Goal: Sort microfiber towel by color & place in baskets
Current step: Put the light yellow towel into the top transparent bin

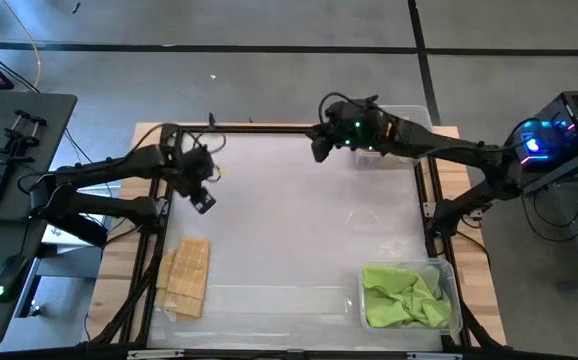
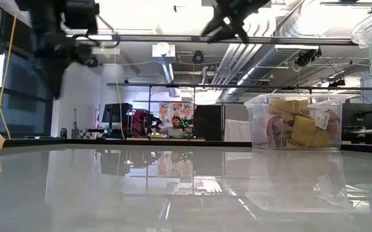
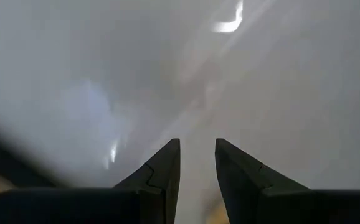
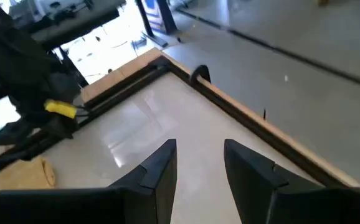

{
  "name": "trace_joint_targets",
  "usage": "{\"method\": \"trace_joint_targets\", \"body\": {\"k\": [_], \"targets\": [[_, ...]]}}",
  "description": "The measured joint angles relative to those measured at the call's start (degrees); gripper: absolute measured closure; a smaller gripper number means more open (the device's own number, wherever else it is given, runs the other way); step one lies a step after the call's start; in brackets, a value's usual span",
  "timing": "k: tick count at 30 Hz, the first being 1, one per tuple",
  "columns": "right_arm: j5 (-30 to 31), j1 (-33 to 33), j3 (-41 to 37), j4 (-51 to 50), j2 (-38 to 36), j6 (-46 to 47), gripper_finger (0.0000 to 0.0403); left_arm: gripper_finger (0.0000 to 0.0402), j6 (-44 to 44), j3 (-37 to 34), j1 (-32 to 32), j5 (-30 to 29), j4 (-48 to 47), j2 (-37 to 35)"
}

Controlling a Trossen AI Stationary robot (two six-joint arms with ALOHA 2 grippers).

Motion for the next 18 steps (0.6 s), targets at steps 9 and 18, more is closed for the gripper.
{"method": "trace_joint_targets", "body": {"k": [9, 18], "targets": [[0.0, 1.2, 0.0, -0.7, 0.1, -3.5, 0.0274, 0.0312, -23.1, -7.5, -12.3, 12.7, -3.9, -3.8], [-1.4, 1.7, 0.0, -4.0, 0.1, -8.4, 0.0274, 0.0312, -43.7, -7.5, -30.5, 10.8, 5.8, -4.2]]}}
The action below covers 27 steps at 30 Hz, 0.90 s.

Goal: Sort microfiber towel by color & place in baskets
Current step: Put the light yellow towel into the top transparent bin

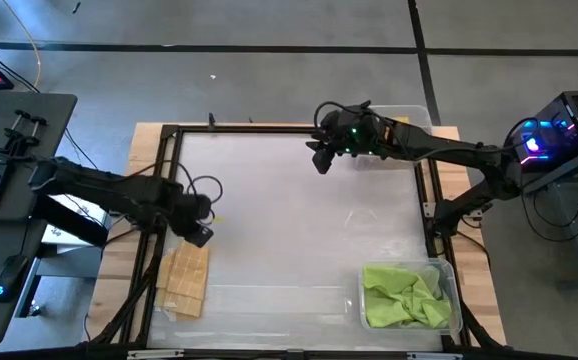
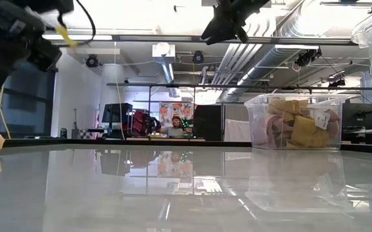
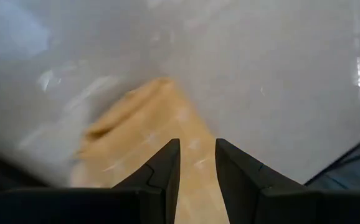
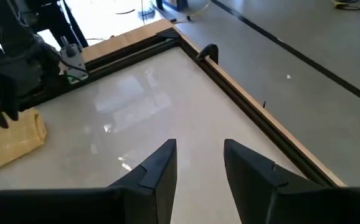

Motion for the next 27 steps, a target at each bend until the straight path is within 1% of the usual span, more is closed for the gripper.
{"method": "trace_joint_targets", "body": {"k": [3, 5, 7, 10, 16, 19, 21, 23, 25, 27], "targets": [[-1.4, -0.3, 0.0, 0.0, 0.0, -1.5, 0.0274, 0.0311, -3.0, 0.0, -6.3, -2.4, 4.1, 1.0], [-1.4, -0.5, 0.0, 0.0, 0.0, -1.7, 0.0274, 0.0308, -8.0, 0.0, -9.4, -2.7, 4.4, 2.5], [-1.4, -0.5, 0.0, 0.0, 0.0, -1.8, 0.0274, 0.0299, -12.2, 0.0, -12.1, -2.6, 4.5, 4.5], [-1.5, -0.5, 0.0, -0.1, 0.0, -1.9, 0.0274, 0.0274, -15.0, 0.0, -15.7, -2.5, 7.0, 7.8], [-1.5, -0.5, 0.0, -1.4, 0.0, -4.8, 0.0274, 0.0213, -21.5, 0.0, -19.3, -2.4, 9.2, 17.2], [-1.5, -0.5, 0.0, -1.9, 0.0, -4.8, 0.0274, 0.0202, -23.1, 0.0, -20.4, -1.9, 9.8, 22.0], [-1.5, -0.5, 0.0, -2.2, 0.0, -4.8, 0.0274, 0.0203, -22.2, 0.0, -20.7, -1.7, 11.4, 24.9], [-2.2, -0.5, 0.0, -2.4, 0.0, -4.8, 0.0274, 0.0215, -20.6, 0.2, -20.7, -1.3, 12.9, 27.4], [-3.9, -0.5, 0.0, -2.7, 0.0, -4.8, 0.0274, 0.0237, -18.8, 0.3, -20.7, -0.6, 14.3, 29.6], [-6.0, -0.5, 0.0, -3.5, 0.0, -4.3, 0.0274, 0.0269, -16.8, 0.7, -20.7, 0.2, 15.4, 31.4]]}}
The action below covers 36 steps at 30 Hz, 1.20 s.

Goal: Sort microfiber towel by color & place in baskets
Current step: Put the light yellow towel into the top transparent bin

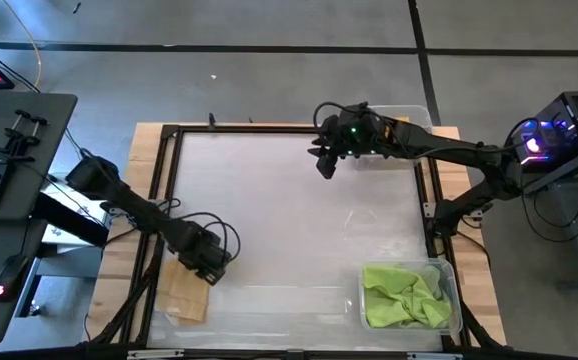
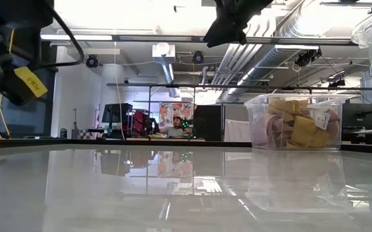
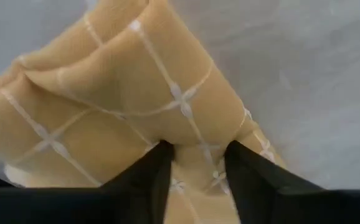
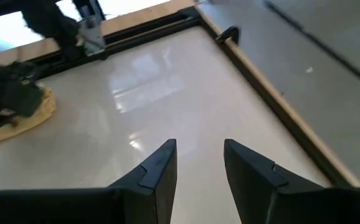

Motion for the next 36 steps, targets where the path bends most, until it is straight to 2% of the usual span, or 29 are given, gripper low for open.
{"method": "trace_joint_targets", "body": {"k": [3, 6, 7, 11, 14, 18, 21, 24, 28, 33, 36], "targets": [[-3.0, 0.0, 0.0, -1.9, -0.1, 1.1, 0.0274, 0.0330, 3.1, 0.0, 0.4, 0.2, -0.2, 0.7], [-3.4, 0.0, 0.0, -3.5, -0.5, 1.9, 0.0274, 0.0384, 5.1, -0.2, 1.6, -0.3, -0.4, -0.4], [-3.3, 0.0, -0.1, -4.2, -0.8, 2.0, 0.0274, 0.0389, 5.3, 0.0, 2.1, -1.4, -0.7, -1.2], [-3.4, 0.0, -0.1, -4.8, -2.7, 0.9, 0.0274, 0.0390, 5.5, 3.7, 4.3, -14.6, -7.1, -5.2], [-3.7, 0.0, -0.1, -4.7, -3.8, -1.7, 0.0274, 0.0398, 7.1, 8.4, 6.3, -21.6, -7.4, -9.5], [-6.9, 0.0, -0.1, -4.1, -3.9, -3.7, 0.0274, 0.0398, 14.7, 14.6, 10.3, -31.1, -8.1, -13.0], [-11.5, 0.2, -0.1, -0.1, -2.8, -4.1, 0.0273, 0.0398, 22.9, 20.4, 13.8, -35.1, -7.3, -14.4], [-18.5, 0.5, -0.1, 8.3, -1.5, -3.2, 0.0261, 0.0398, 32.6, 25.4, 17.7, -35.5, -4.9, -14.3], [-24.1, 1.9, -0.1, 23.1, 0.0, -1.3, 0.0216, 0.0398, 42.3, 30.4, 22.9, -35.0, 0.6, -14.5], [-24.0, 4.5, -0.1, 39.4, 1.3, -3.5, 0.0154, 0.0398, 52.8, 36.9, 28.8, -31.4, 4.3, -14.5], [-22.7, 5.5, 0.0, 43.9, 2.0, -4.8, 0.0136, 0.0399, 57.6, 40.1, 32.1, -30.6, 4.2, -15.1]]}}
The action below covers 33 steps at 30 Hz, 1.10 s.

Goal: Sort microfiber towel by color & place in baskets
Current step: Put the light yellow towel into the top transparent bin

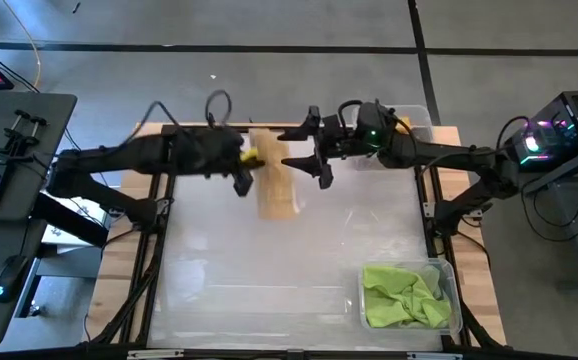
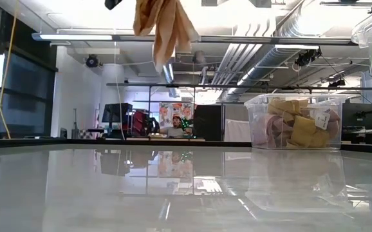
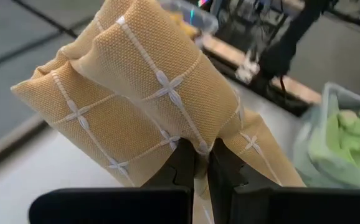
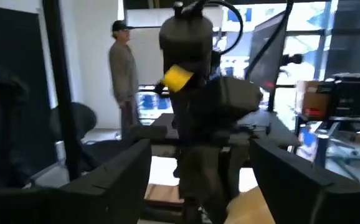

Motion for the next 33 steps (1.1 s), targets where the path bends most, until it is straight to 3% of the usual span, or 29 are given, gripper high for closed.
{"method": "trace_joint_targets", "body": {"k": [7, 12, 24, 29, 33], "targets": [[5.1, 0.3, 0.0, 1.5, 2.0, 0.2, 0.0132, 0.0399, 7.9, -2.5, 9.1, 6.1, 5.3, -6.6], [7.7, 0.3, 2.6, 1.6, 4.0, 0.1, 0.0132, 0.0399, 9.3, -8.3, 16.3, 16.3, 13.2, -11.6], [7.6, 0.3, 14.0, -5.3, 12.4, -0.1, 0.0132, 0.0399, 1.8, -22.9, 23.4, 34.7, 37.2, -14.2], [7.4, 0.3, 16.6, -8.2, 13.8, -0.2, 0.0132, 0.0399, 1.8, -23.4, 23.8, 35.7, 38.7, -14.2], [7.5, 0.1, 16.7, -9.2, 13.9, -5.6, 0.0132, 0.0399, 2.1, -23.4, 24.1, 35.8, 38.9, -14.3]]}}
